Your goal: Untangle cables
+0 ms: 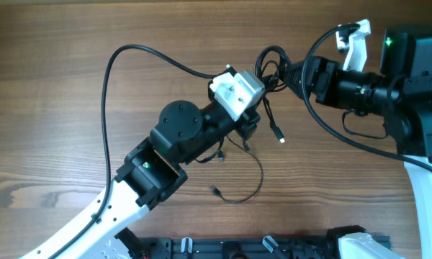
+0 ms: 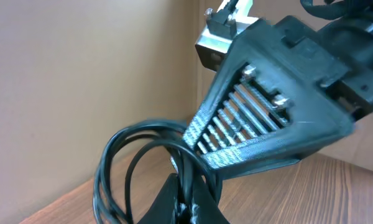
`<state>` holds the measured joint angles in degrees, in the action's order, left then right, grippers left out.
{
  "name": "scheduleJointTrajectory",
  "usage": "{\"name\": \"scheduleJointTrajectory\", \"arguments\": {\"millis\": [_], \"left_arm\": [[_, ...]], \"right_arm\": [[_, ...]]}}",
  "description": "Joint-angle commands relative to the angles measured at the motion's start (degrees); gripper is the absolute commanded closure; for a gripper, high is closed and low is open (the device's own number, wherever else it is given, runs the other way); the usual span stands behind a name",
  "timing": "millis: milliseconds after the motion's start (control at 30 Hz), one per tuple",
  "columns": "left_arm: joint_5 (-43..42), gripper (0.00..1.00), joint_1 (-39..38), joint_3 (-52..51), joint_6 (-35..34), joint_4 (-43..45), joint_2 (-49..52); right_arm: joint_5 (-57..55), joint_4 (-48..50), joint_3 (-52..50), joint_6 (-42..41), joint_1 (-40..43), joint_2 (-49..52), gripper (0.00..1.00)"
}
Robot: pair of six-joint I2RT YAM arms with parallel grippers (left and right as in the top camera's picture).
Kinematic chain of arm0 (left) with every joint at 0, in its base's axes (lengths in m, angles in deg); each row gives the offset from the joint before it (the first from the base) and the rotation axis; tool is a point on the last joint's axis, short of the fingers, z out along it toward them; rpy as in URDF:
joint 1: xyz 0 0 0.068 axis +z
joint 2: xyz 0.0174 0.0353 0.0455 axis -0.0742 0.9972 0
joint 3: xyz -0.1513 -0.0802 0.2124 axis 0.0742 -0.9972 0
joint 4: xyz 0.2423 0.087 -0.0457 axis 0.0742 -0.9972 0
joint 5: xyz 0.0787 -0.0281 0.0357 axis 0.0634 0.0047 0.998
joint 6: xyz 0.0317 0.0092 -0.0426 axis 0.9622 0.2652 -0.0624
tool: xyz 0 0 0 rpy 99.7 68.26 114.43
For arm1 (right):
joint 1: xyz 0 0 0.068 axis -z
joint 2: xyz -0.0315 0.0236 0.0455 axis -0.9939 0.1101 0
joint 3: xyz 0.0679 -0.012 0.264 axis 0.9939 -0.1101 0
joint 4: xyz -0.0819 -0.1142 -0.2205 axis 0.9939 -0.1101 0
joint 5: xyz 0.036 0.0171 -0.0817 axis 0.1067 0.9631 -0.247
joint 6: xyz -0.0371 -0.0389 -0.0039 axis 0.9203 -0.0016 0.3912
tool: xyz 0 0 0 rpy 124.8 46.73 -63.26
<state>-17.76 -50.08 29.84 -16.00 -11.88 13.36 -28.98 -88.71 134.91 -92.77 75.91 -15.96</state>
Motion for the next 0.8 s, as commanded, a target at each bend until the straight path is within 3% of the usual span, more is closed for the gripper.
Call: {"name": "scheduleJointTrajectory", "arguments": {"millis": [0,200,300,767], "left_arm": [[4.31,0.96,-0.39,0.5,-0.5,-0.55,-0.48],[13.55,0.96,-0.39,0.5,-0.76,-1.81,-0.48],[5.68,0.96,-0.94,0.5,-0.74,-1.57,-0.48],[0.66,0.96,-0.94,0.5,-0.74,1.03,-0.81]], "right_arm": [[11.47,1.49,0.26,8.0,-0.2,0.42,0.15],[16.87,3.34,0.26,10.36,-0.2,0.42,0.05],[12.55,3.74,0.26,9.25,-0.2,0.44,0.05],[-6.84,0.09,0.26,7.91,-0.2,0.59,0.04]]}}
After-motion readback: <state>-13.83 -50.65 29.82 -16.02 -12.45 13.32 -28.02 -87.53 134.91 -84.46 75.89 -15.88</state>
